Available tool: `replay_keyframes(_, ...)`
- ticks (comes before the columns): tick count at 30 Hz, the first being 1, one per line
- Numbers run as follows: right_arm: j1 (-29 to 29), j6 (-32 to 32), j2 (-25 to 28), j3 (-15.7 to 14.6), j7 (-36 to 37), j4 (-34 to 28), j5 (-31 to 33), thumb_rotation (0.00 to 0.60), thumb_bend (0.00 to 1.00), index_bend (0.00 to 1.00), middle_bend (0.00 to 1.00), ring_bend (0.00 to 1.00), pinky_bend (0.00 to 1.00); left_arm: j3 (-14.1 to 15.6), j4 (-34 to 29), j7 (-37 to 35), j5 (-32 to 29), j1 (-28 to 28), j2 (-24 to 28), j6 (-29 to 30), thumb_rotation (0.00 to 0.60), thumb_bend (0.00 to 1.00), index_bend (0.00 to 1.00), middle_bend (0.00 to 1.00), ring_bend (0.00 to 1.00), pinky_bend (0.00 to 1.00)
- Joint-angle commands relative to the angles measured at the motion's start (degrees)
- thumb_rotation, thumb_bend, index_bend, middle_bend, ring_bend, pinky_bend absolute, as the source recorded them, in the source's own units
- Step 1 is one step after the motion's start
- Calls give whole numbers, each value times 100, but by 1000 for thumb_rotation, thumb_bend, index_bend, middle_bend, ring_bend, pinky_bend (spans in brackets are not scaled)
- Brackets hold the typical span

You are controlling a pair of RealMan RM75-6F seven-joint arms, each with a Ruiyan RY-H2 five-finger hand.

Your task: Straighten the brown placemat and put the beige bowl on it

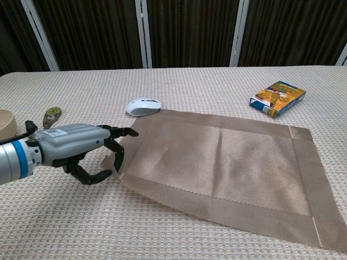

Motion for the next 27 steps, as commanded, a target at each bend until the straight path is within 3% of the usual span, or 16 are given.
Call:
replay_keyframes(1,-9,10,1,-7,-21,-16,-18,600,0,0,0,0,0,203,-756,614,-561,127,434,-144,600,488,728,0,0,0)
replay_keyframes(12,-25,9,-7,-3,-83,-25,-44,600,0,0,0,0,0,575,-1384,1160,-900,274,528,-69,600,486,716,0,0,0)
replay_keyframes(27,-30,-18,-17,11,-97,-6,-35,600,0,0,0,0,0,722,-1864,1335,-1097,257,553,-109,600,482,699,0,0,0)
